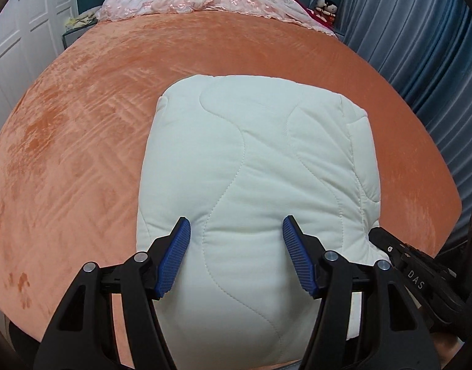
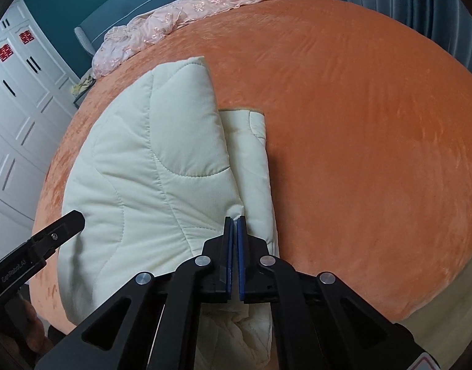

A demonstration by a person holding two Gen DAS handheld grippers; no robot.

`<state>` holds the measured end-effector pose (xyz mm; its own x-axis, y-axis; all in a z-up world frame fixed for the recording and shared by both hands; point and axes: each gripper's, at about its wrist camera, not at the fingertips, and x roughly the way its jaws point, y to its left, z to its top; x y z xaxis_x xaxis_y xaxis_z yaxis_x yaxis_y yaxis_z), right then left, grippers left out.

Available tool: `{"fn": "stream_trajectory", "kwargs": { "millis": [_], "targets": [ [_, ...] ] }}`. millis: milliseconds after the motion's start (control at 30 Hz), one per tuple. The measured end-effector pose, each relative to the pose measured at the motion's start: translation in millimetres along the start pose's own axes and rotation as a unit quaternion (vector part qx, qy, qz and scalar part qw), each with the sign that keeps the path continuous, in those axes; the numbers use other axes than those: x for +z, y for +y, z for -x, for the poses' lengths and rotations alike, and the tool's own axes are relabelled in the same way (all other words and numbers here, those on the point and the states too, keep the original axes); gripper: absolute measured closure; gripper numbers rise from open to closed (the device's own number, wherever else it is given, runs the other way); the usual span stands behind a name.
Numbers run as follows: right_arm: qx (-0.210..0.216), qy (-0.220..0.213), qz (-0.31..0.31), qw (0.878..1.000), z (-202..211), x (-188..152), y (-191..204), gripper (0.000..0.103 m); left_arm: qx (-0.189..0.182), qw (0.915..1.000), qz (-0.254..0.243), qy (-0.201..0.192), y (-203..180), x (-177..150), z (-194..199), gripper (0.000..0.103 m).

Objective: Fold large clothes

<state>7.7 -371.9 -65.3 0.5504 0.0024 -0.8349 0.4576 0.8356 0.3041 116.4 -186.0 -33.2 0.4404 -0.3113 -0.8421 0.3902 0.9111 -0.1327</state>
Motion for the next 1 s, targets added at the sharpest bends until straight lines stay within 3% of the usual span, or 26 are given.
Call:
{"fn": "stream_trajectory", "kwargs": {
  "millis": [467,1000],
  "targets": [
    [0.008,0.032,-0.018,0.999,-45.5,-9.4,-13.3,0.103,0.052,0.9979,-0.036,0.012,-14.7,-11.2,-51.2,0.041],
    [-0.023,0.038,0.017,0.999,-47.7,-6.1,1.5,0.102,0.076,0.9956,-0.054,0.001,-24.2,-14.9,-53.7,0.040]
  ]
}}
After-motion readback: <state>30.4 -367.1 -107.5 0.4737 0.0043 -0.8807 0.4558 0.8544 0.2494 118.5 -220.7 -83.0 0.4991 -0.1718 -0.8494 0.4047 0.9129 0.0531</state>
